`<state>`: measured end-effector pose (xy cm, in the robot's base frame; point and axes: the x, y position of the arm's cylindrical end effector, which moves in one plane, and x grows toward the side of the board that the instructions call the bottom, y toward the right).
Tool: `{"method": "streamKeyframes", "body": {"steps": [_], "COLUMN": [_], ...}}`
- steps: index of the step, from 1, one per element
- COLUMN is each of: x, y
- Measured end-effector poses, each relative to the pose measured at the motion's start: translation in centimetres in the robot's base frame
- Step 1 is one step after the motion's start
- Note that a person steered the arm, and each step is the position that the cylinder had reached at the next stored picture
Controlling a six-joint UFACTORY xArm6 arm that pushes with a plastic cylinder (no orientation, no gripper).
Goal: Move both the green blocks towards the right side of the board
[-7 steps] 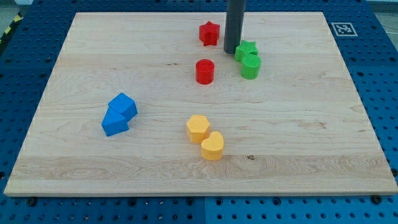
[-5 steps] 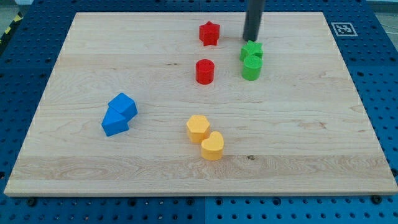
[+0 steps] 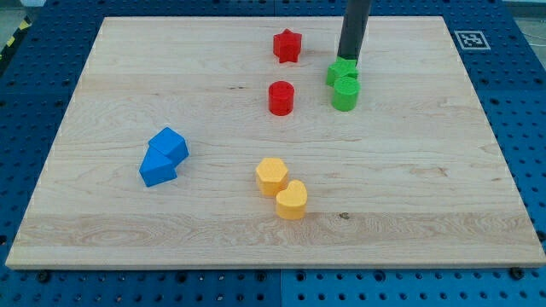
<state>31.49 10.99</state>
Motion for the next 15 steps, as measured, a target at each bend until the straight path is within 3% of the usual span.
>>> {"method": "streamKeyframes", "body": {"steps": [2, 4, 8, 10, 11, 12, 13, 15], "x": [3.8, 4.6, 16.0, 14.2, 14.1, 15.6, 18.2, 19.0], "y": [-0.6, -3.2, -2.4, -1.7, -6.0, -9.5, -9.8, -7.6]}}
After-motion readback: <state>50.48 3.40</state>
